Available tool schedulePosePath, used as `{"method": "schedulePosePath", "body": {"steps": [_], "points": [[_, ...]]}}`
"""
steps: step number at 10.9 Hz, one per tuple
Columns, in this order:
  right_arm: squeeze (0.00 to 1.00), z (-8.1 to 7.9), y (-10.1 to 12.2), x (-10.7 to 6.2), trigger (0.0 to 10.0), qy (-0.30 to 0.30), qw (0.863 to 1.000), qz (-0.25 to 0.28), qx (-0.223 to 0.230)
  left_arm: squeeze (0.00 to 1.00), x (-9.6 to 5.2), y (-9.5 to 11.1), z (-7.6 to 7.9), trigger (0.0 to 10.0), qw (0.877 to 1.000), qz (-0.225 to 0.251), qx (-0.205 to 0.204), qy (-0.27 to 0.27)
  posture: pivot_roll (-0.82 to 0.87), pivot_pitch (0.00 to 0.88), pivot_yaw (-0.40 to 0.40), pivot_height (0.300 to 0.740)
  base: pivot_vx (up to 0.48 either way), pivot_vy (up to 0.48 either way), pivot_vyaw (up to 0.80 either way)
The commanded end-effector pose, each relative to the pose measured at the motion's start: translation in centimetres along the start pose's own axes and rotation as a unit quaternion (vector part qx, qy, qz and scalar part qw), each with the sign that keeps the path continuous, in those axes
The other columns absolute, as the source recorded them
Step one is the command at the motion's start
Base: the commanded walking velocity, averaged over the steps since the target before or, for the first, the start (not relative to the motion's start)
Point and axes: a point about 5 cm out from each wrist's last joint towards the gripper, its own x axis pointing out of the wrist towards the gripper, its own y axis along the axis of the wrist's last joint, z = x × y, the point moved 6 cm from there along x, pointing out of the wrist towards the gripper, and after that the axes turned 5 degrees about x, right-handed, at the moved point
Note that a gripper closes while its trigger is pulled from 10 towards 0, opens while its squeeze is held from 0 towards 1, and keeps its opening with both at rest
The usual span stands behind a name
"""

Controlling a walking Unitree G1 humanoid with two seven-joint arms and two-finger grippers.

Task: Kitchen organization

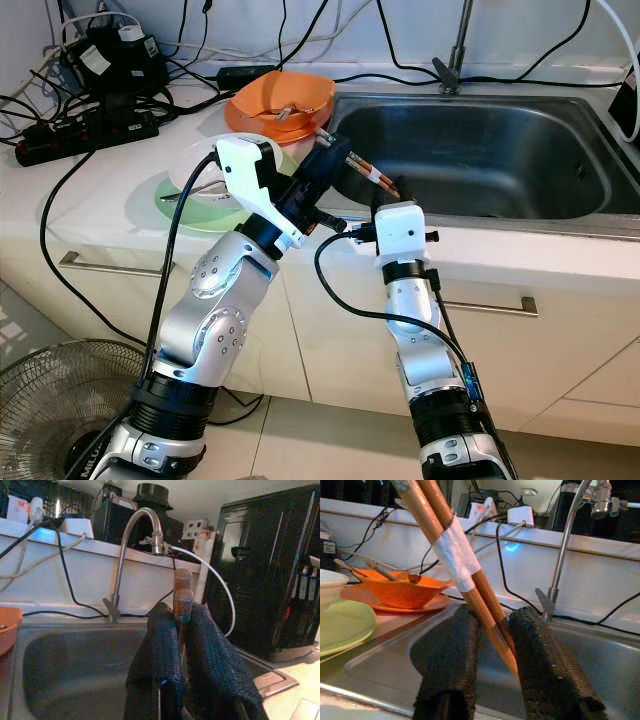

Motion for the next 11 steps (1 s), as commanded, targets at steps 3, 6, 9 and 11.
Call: {"method": "schedulePosePath", "body": {"steps": [3,6,9,11], "points": [[0.00,-0.21,0.42,0.50,0.6,0.000,1.000,0.007,0.007,0.00,-0.11,-0.06,0.40,10.0,1.000,-0.006,0.001,-0.015,0.05,0.000,0.098,0.740,0.000,0.000,0.00],[0.00,-0.17,0.31,0.58,0.2,-0.002,1.000,0.005,0.006,1.00,-0.18,-0.27,0.58,10.0,1.000,-0.011,0.003,-0.025,0.05,0.000,0.097,0.740,0.000,0.000,0.00],[0.00,0.16,0.29,0.72,0.0,-0.010,1.000,0.004,0.003,1.00,-0.19,-0.13,0.45,10.0,1.000,-0.008,-0.001,-0.021,0.05,0.000,0.098,0.740,0.000,0.000,0.00],[0.00,0.44,0.38,1.06,0.0,-0.016,1.000,0.006,-0.001,1.00,-0.30,0.26,0.35,10.0,1.000,0.000,-0.005,-0.018,0.05,0.000,0.096,0.740,0.000,0.000,0.00]]}}
